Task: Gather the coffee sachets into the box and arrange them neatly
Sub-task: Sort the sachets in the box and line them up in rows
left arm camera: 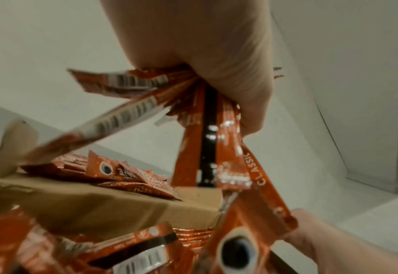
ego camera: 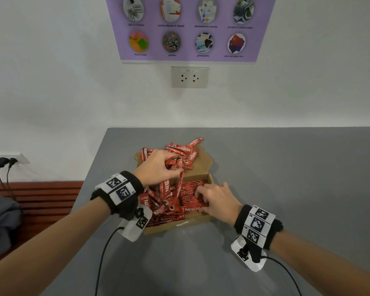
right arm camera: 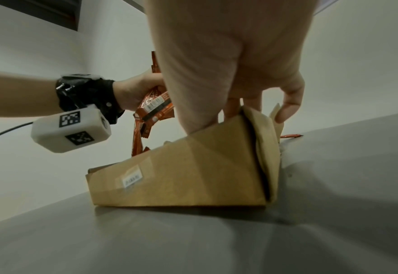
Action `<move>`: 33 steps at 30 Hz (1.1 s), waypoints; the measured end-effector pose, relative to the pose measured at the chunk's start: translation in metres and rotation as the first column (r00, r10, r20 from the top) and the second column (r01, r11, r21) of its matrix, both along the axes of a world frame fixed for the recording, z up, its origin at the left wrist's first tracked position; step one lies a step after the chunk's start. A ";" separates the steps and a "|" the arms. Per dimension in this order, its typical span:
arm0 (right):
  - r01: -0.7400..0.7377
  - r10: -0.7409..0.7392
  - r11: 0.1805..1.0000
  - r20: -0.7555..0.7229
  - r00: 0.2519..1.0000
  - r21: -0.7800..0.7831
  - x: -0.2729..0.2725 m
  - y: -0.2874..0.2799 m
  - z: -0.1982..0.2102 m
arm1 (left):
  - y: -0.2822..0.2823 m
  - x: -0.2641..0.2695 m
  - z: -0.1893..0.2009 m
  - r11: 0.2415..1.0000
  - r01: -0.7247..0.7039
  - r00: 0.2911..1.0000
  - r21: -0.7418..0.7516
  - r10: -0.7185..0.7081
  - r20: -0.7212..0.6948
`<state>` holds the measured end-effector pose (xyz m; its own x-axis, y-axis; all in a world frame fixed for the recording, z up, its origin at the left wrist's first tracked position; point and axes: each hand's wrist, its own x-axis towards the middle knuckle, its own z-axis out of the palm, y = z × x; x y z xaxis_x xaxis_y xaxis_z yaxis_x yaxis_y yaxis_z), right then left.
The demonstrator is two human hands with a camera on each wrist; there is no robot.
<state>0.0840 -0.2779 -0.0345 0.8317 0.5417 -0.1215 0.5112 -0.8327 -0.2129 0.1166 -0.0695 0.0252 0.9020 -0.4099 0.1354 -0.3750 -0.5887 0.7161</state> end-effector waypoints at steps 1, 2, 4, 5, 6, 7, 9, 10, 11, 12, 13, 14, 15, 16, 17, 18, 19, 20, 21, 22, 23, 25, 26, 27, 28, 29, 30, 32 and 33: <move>-0.005 0.005 1.000 0.001 1.000 -0.002 0.000 0.000 0.001 | 0.001 0.000 0.000 1.000 -0.013 1.000 -0.012 0.013 -0.008; -0.009 0.010 1.000 0.002 1.000 -0.004 0.000 0.000 0.002 | 0.001 0.000 0.000 1.000 -0.018 1.000 -0.019 0.017 -0.010; -0.015 0.015 1.000 0.007 1.000 -0.009 0.000 0.001 0.005 | 0.000 -0.002 0.001 1.000 -0.017 1.000 -0.025 0.018 0.004; -0.020 0.020 1.000 0.010 1.000 0.001 0.000 0.000 0.007 | -0.001 -0.004 0.001 0.999 -0.017 1.000 -0.037 0.017 0.011; -0.020 0.019 0.999 0.022 1.000 0.032 0.001 0.000 0.010 | -0.003 -0.005 0.002 0.998 -0.018 1.000 -0.057 0.019 0.020; -0.013 0.009 0.996 0.045 0.999 0.093 0.003 -0.001 0.013 | -0.004 -0.006 0.003 0.997 -0.021 0.999 -0.079 0.024 0.033; -0.006 -0.020 0.957 0.085 0.996 0.289 0.006 -0.001 0.022 | -0.006 -0.008 0.004 0.993 -0.031 0.998 -0.112 0.037 0.057; -0.011 -0.022 0.923 0.081 0.997 0.384 0.007 0.001 0.027 | -0.008 -0.008 0.003 0.991 -0.035 0.997 -0.127 0.044 0.067; -0.016 -0.012 0.886 0.058 0.998 0.464 0.008 0.005 0.031 | -0.009 -0.008 0.003 0.989 -0.043 0.996 -0.142 0.053 0.069; -0.011 0.000 0.854 0.021 1.000 0.520 0.008 0.010 0.033 | -0.011 -0.007 0.003 0.986 -0.057 0.995 -0.159 0.069 0.066; 0.009 0.000 0.827 -0.016 1.000 0.562 0.009 0.015 0.035 | -0.012 -0.006 0.002 0.981 -0.076 0.994 -0.178 0.088 0.062; 0.047 -0.023 0.792 -0.046 0.999 0.609 0.010 0.019 0.034 | -0.013 -0.005 0.002 0.975 -0.093 0.992 -0.199 0.107 0.059; 0.094 -0.059 0.742 -0.076 0.995 0.664 0.011 0.021 0.033 | -0.013 -0.004 0.002 0.970 -0.108 0.991 -0.217 0.122 0.054; 0.137 -0.081 0.683 -0.112 0.990 0.718 0.011 0.022 0.031 | -0.014 -0.004 0.002 0.966 -0.114 0.990 -0.231 0.129 0.052; 0.162 -0.076 0.629 -0.148 0.986 0.761 0.011 0.022 0.031 | -0.014 -0.005 0.002 0.964 -0.116 0.990 -0.238 0.132 0.052; 0.170 -0.054 0.599 -0.172 0.984 0.782 0.010 0.021 0.031 | -0.014 -0.006 0.002 0.964 -0.112 0.990 -0.243 0.129 0.055; 0.165 -0.028 0.596 -0.185 0.982 0.786 0.009 0.021 0.033 | -0.014 -0.008 0.001 0.964 -0.104 0.991 -0.246 0.122 0.061; 0.154 -0.012 0.608 -0.185 0.983 0.779 0.009 0.020 0.034 | -0.014 -0.009 0.000 0.964 -0.094 0.991 -0.249 0.114 0.067; 0.143 -0.011 0.620 -0.173 0.985 0.772 0.009 0.020 0.035 | -0.015 -0.011 -0.001 0.965 -0.084 0.992 -0.249 0.105 0.073; 0.132 -0.021 0.623 -0.152 0.988 0.771 0.010 0.019 0.036 | -0.016 -0.012 -0.002 0.968 -0.072 0.993 -0.242 0.093 0.075; 0.112 -0.035 0.629 -0.117 0.993 0.769 0.012 0.019 0.035 | -0.017 -0.013 -0.003 0.972 -0.062 0.994 -0.227 0.081 0.075; 0.076 -0.050 0.651 -0.058 0.997 0.755 0.012 0.018 0.033 | -0.021 -0.014 -0.006 0.979 -0.061 0.995 -0.195 0.076 0.070; 0.077 -0.052 0.647 -0.057 0.997 0.758 0.011 0.019 0.030 | -0.022 -0.015 -0.007 0.980 -0.073 0.994 -0.183 0.087 0.072; 0.093 -0.048 0.628 -0.080 0.996 0.773 0.007 0.021 0.029 | -0.024 -0.017 -0.008 0.981 -0.086 0.992 -0.175 0.101 0.073; 0.119 -0.045 0.604 -0.116 0.992 0.788 0.005 0.022 0.027 | -0.025 -0.017 -0.009 0.981 -0.094 0.992 -0.169 0.107 0.073; 0.144 -0.034 0.587 -0.154 0.988 0.797 0.002 0.024 0.026 | -0.026 -0.018 -0.009 0.982 -0.101 0.990 -0.162 0.115 0.077; 0.158 -0.022 0.589 -0.180 0.983 0.792 0.000 0.025 0.024 | -0.025 -0.017 -0.008 0.982 -0.118 0.987 -0.150 0.132 0.088; 0.138 -0.016 0.665 -0.171 0.985 0.734 0.002 0.024 0.021 | -0.021 -0.013 -0.005 0.974 -0.193 0.971 -0.119 0.207 0.117; 0.105 -0.018 0.722 -0.134 0.991 0.684 0.004 0.021 0.019 | -0.017 -0.010 -0.004 0.967 -0.234 0.961 -0.101 0.246 0.125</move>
